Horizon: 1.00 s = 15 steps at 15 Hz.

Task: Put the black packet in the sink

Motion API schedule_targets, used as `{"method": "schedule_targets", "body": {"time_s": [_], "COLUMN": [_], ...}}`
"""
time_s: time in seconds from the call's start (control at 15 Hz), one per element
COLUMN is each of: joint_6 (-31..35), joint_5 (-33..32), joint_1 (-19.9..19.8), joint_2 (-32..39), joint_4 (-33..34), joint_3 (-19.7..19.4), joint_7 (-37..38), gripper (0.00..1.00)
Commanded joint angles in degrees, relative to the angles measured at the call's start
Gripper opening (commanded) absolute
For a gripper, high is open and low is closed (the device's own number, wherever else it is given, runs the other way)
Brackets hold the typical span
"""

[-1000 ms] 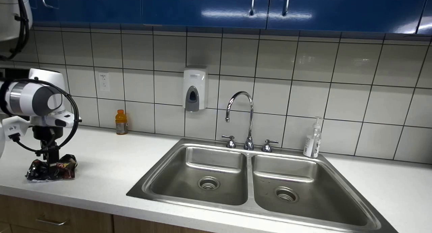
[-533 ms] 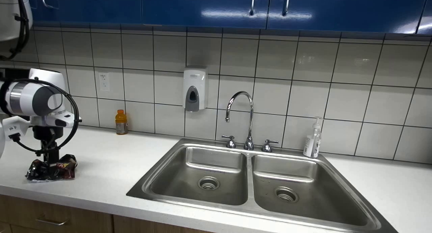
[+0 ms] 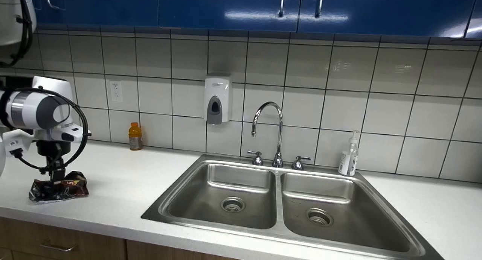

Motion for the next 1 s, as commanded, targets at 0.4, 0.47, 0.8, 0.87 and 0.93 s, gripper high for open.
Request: {"method": "schedule_targets", "body": {"time_s": [0.4,0.47,0.8,0.87,0.93], "joint_6": [-2.2,-2.41,-4.32,-4.91,-5.55], "joint_5": [-2.41,-2.93,-5.94,-6.75,-7.4], "joint_1": [-0.49,-0.71,-3.3,-4.23,-5.16], "joint_2": [-5.53,-6.44,-12.27,-13.53,-14.61], "joint_4": [-2.72,-3.29,-7.54,-8.52,-9.2], "joint_3": [-0.84,-1.11,-2.94,-3.34,-3.63], "joint_7": [0.74,0.72,0.61,0.38,0.24], "gripper": [0.0,0.0,0.0,0.0,0.0]}}
